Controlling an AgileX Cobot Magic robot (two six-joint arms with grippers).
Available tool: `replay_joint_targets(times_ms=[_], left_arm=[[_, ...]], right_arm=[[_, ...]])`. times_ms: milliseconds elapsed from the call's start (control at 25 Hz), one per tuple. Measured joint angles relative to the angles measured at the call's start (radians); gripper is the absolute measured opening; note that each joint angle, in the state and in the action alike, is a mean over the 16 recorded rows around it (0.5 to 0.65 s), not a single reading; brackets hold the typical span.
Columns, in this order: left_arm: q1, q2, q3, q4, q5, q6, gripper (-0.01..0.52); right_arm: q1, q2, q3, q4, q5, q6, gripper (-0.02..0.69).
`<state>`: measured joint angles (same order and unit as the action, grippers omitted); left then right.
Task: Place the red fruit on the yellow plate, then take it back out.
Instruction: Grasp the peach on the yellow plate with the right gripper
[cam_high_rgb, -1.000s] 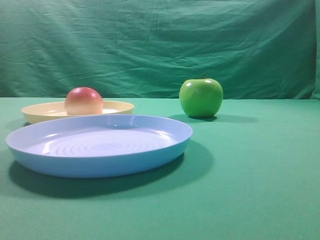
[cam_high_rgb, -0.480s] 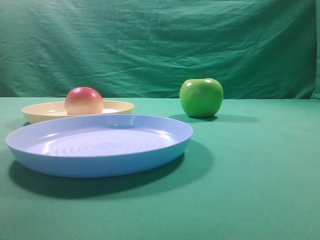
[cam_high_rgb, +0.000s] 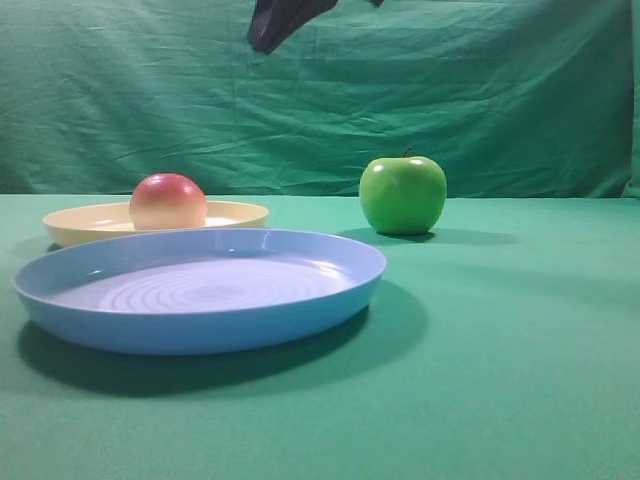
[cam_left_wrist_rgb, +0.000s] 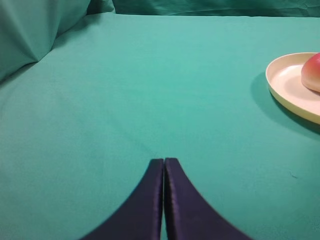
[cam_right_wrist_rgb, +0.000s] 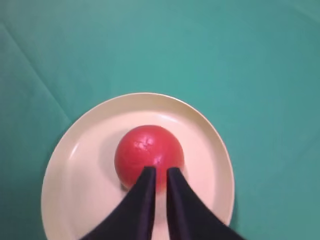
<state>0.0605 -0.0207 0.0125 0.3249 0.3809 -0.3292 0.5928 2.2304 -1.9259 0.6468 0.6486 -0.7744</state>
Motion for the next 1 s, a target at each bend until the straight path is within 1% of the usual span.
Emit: replay_joint_targets(times_ms=[120, 280, 400, 480, 640, 760, 880, 1000], left_arm=[[0.000, 0.000, 0.000, 0.000, 0.000, 0.000, 0.000], [0.000, 0.000, 0.000, 0.000, 0.000, 0.000, 0.000], [0.000, 0.000, 0.000, 0.000, 0.000, 0.000, 0.000], [0.000, 0.000, 0.000, 0.000, 0.000, 0.000, 0.000], [0.000, 0.000, 0.000, 0.000, 0.000, 0.000, 0.000], [0.000, 0.000, 0.000, 0.000, 0.000, 0.000, 0.000], [0.000, 0.000, 0.000, 0.000, 0.000, 0.000, 0.000], [0.000, 0.000, 0.000, 0.000, 0.000, 0.000, 0.000]], right_arm=[[0.013, 0.064, -0.043, 0.040, -0.030, -0.063, 0.369], [0.032, 0.123, -0.076, 0.062, -0.077, -0.110, 0.517], [0.044, 0.154, -0.086, 0.069, -0.114, -0.124, 0.597], [0.050, 0.172, -0.088, 0.071, -0.136, -0.129, 0.630], [0.058, 0.204, -0.089, 0.076, -0.165, -0.133, 0.645], [0.061, 0.223, -0.089, 0.078, -0.179, -0.135, 0.625], [0.062, 0.238, -0.091, 0.079, -0.183, -0.136, 0.577], [0.061, 0.245, -0.092, 0.079, -0.173, -0.137, 0.501]])
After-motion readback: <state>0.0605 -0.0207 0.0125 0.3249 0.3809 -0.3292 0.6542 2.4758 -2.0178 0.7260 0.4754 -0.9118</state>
